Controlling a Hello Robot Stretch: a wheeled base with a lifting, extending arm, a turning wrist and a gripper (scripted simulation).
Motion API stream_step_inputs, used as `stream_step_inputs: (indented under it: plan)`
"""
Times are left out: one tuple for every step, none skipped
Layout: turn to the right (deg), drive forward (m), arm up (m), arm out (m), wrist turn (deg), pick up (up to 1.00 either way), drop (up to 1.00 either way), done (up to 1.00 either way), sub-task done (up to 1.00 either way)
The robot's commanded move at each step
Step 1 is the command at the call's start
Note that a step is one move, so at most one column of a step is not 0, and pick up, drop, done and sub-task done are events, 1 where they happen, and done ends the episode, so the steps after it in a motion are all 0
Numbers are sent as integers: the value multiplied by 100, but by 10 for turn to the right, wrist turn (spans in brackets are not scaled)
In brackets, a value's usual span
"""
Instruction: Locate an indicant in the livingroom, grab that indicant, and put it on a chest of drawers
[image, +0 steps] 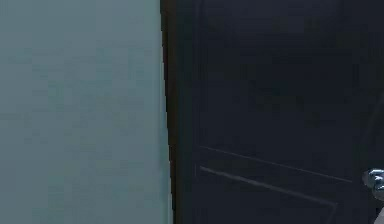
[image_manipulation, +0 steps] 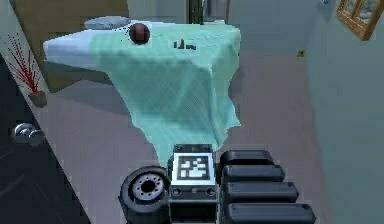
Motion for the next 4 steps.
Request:
stream_step_inputs:
  plan:
    - [450,0,0,0,0,0,0,0,0]
    - [210,0,0,0,0,0,0,0,0]
    - [-450,0,0,0,0,0,0,0,0]
    - [-450,0,0,0,0,0,0,0,0]
